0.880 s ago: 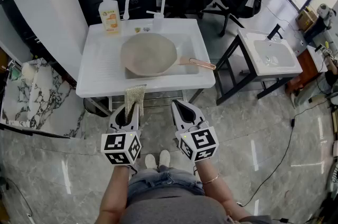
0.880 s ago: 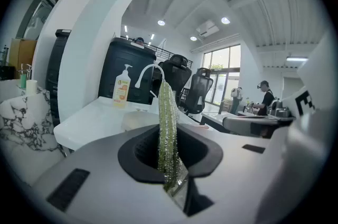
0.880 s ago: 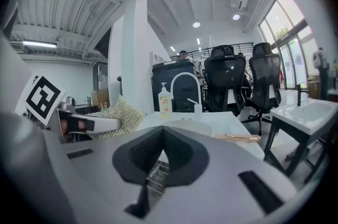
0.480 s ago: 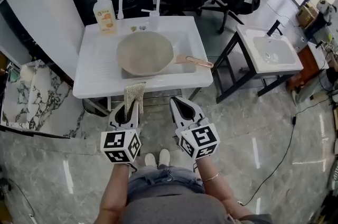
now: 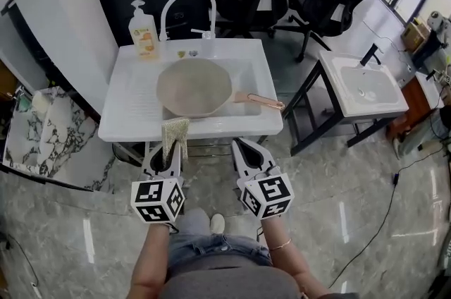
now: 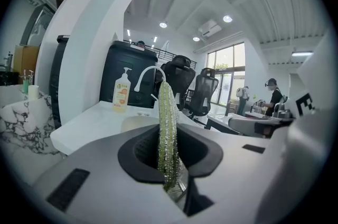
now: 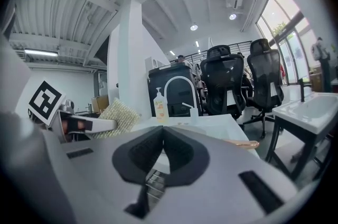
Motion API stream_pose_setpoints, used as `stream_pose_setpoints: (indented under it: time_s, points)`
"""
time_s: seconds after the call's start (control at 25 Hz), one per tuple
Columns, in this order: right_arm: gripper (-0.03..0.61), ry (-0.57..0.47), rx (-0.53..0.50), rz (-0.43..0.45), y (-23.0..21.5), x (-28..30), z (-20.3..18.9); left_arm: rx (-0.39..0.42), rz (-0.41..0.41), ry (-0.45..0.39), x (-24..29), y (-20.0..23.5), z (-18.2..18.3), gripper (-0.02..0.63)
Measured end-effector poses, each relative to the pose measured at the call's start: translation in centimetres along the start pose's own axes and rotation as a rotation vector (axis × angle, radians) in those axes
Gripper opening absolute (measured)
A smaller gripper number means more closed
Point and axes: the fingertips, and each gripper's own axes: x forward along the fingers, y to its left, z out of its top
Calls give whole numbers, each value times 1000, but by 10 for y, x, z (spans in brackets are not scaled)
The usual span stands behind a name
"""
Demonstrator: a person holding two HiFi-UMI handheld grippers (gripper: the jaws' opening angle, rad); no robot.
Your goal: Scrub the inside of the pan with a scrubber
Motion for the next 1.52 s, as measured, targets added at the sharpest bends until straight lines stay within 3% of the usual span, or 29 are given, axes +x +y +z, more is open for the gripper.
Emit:
stream_pose_setpoints:
  time_s: [0.4,1.04,1.52]
  points:
    - [11,15,-3,-28,-30,50,7,-25,21,20,58,32,13,67]
    - [11,55,0,-164,-106,202,38,-37,-96,95,233,94,54,67]
    - [11,119,5,-257,-138,235,30,-74,-178,185,295,97,38,67]
